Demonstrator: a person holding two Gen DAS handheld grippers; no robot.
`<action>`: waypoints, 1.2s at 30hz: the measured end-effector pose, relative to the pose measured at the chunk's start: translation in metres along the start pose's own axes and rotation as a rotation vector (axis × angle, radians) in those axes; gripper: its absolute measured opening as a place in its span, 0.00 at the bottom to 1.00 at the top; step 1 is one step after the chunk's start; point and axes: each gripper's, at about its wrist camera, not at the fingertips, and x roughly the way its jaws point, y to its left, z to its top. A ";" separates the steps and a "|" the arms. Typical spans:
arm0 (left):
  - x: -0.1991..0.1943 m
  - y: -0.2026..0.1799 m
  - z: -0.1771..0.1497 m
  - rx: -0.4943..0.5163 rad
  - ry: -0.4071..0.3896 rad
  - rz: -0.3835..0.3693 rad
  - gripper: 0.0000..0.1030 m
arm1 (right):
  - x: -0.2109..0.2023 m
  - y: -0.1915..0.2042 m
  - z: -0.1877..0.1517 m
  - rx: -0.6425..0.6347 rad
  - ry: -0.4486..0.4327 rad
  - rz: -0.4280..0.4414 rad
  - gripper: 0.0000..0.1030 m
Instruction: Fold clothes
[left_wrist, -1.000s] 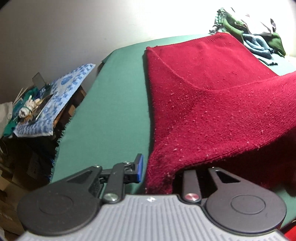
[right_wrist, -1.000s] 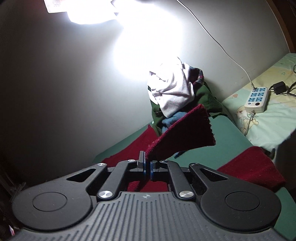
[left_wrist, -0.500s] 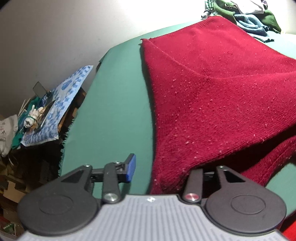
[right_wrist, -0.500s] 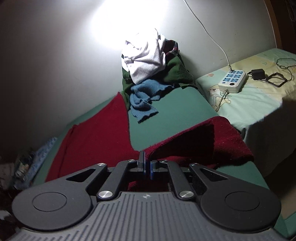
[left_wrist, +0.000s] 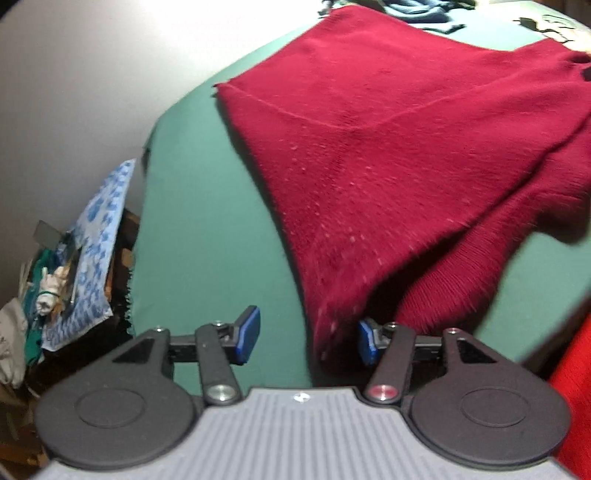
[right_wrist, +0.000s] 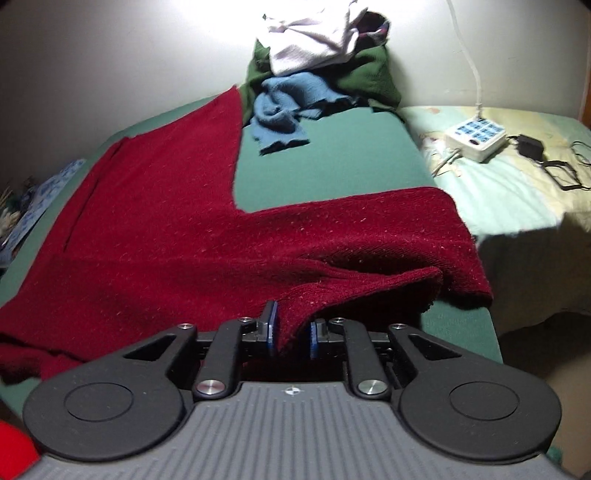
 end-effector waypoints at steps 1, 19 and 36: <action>-0.008 0.005 0.001 -0.004 -0.001 -0.022 0.58 | -0.004 -0.001 0.003 -0.022 0.020 0.029 0.15; 0.036 -0.005 0.044 -0.067 -0.090 -0.297 0.52 | 0.037 0.058 0.036 0.039 0.087 0.159 0.19; 0.076 0.014 0.086 0.006 -0.198 -0.526 0.54 | 0.048 0.075 0.037 0.172 0.101 -0.164 0.24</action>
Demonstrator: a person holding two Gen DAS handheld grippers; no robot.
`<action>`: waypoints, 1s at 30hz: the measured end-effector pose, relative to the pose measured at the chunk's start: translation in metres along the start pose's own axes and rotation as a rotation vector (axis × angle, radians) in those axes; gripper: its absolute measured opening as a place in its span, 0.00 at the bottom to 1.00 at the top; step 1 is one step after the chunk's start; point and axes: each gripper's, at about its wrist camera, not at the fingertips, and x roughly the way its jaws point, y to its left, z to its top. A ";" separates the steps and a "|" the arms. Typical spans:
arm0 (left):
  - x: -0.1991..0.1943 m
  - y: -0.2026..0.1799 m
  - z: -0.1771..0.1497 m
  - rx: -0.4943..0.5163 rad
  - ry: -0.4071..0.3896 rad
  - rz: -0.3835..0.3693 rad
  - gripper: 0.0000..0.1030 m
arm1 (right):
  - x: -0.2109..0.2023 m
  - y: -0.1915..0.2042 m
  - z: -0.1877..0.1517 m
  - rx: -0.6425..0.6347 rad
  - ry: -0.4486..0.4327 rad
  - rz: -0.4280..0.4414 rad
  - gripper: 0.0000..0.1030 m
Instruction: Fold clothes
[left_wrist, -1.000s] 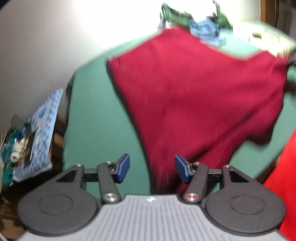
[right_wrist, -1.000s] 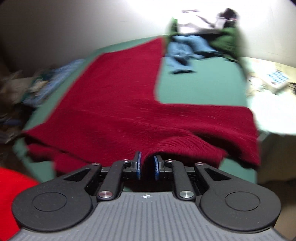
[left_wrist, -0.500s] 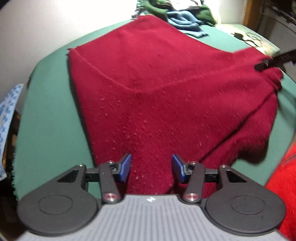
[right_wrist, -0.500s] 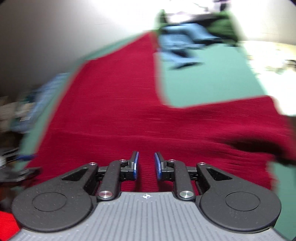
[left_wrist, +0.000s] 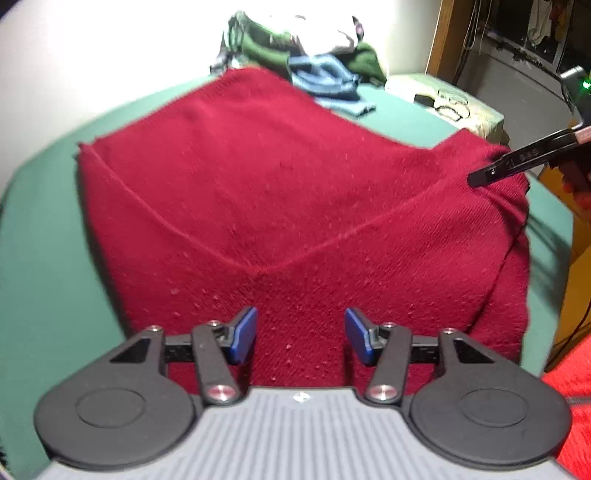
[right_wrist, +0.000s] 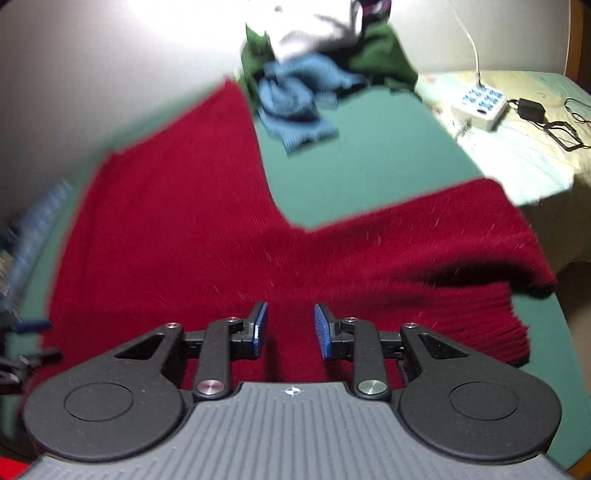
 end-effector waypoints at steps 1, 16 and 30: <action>0.005 0.001 -0.001 -0.004 0.007 -0.007 0.54 | 0.005 0.004 0.005 -0.007 -0.007 -0.031 0.22; 0.005 0.005 -0.010 -0.098 -0.085 -0.057 0.55 | 0.147 0.272 0.175 -0.200 -0.160 0.544 0.31; 0.004 0.013 -0.011 -0.196 -0.111 -0.086 0.55 | 0.201 0.312 0.201 -0.220 -0.196 0.574 0.00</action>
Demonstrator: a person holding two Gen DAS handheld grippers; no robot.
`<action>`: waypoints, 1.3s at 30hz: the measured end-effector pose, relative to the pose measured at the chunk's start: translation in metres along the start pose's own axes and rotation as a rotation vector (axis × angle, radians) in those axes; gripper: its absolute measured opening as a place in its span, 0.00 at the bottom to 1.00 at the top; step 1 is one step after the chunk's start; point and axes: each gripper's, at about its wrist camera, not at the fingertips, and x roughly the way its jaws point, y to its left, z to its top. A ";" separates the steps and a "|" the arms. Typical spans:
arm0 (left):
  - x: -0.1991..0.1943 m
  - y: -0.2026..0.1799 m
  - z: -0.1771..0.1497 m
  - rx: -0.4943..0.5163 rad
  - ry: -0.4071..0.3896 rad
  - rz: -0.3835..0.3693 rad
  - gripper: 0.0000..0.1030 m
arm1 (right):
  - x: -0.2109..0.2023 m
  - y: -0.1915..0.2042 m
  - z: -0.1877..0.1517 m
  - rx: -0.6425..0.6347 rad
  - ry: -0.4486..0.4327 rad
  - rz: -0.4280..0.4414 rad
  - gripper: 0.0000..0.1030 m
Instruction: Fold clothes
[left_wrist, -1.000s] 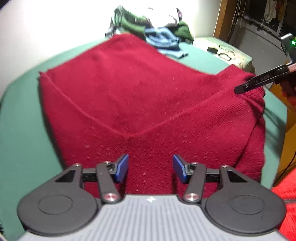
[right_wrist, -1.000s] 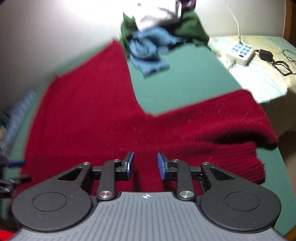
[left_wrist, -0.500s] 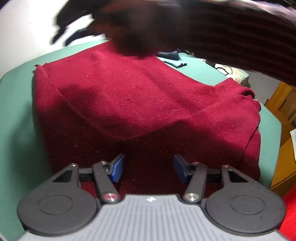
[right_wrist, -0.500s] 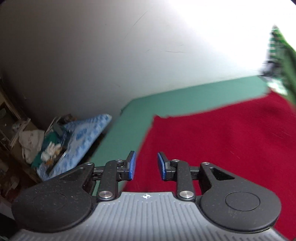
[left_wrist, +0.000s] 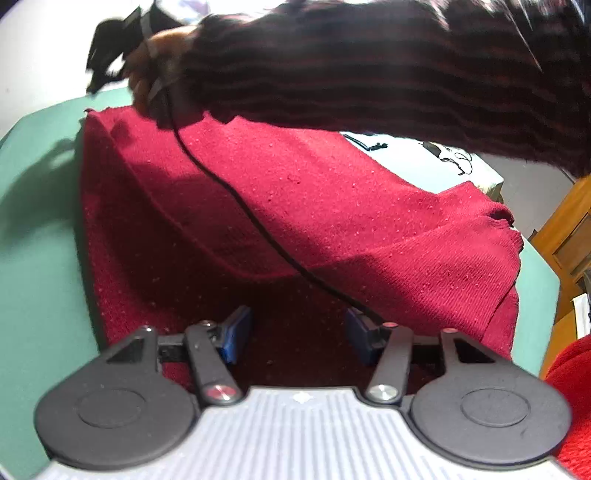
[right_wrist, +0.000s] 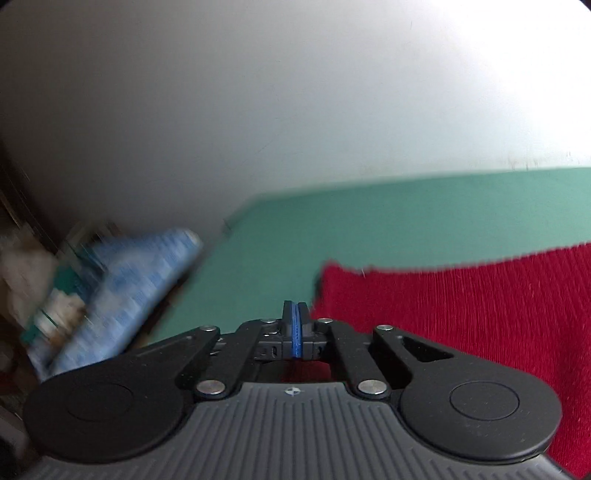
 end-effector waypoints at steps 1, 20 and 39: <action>0.000 0.000 0.001 -0.001 0.000 -0.006 0.55 | -0.011 -0.007 0.002 0.026 -0.032 0.022 0.00; 0.007 -0.003 0.004 0.012 0.014 -0.010 0.55 | 0.012 0.003 -0.022 -0.056 0.067 -0.054 0.03; -0.005 -0.006 0.014 0.045 0.010 -0.071 0.54 | -0.047 -0.096 -0.029 0.242 -0.084 -0.086 0.21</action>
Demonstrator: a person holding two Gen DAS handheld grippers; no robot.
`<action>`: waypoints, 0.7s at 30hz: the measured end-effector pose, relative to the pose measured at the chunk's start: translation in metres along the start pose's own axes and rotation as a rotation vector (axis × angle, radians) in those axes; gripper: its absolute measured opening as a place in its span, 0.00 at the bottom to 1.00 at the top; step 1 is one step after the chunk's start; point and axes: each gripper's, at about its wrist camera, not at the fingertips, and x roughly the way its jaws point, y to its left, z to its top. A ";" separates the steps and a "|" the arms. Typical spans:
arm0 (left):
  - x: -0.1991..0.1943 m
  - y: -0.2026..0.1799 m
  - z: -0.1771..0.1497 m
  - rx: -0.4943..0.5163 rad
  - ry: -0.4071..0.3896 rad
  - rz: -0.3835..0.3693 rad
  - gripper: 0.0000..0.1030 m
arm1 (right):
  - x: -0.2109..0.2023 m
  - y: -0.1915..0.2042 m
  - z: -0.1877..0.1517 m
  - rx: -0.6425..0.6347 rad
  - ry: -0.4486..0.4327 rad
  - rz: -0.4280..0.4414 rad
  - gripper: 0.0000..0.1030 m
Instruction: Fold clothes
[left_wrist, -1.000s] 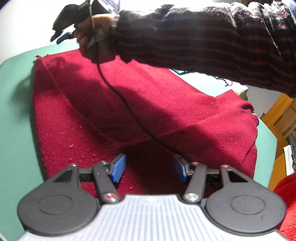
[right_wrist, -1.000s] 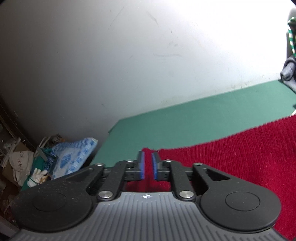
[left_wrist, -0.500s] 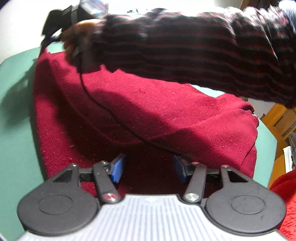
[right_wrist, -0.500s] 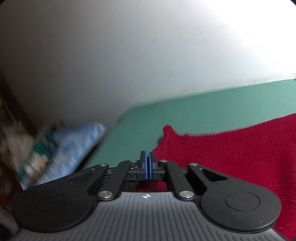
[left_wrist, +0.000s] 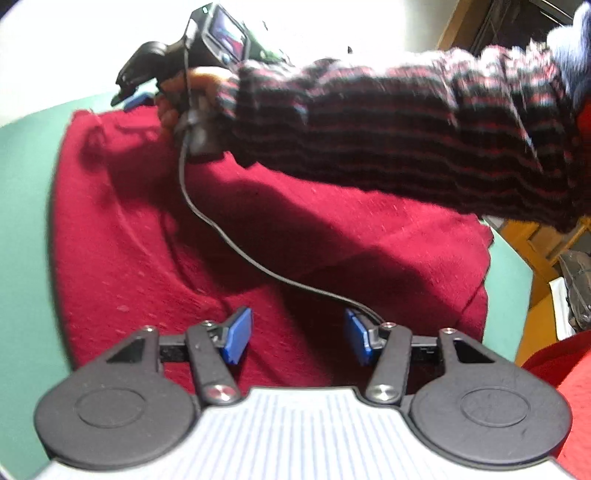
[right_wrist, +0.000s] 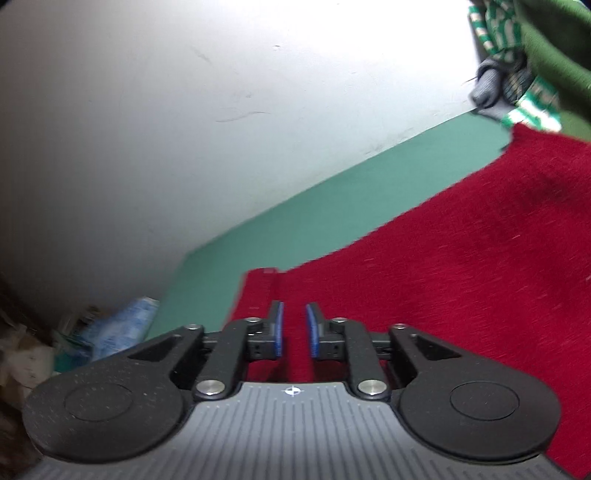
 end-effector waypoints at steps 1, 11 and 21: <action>-0.004 0.005 0.001 -0.006 -0.011 0.010 0.54 | 0.004 0.006 -0.001 -0.011 0.009 0.011 0.27; 0.012 0.034 0.007 -0.140 0.013 0.055 0.53 | 0.013 0.039 -0.008 -0.122 0.030 0.072 0.03; 0.015 0.028 0.009 -0.105 0.017 0.035 0.57 | 0.021 0.018 -0.015 -0.177 0.036 -0.104 0.04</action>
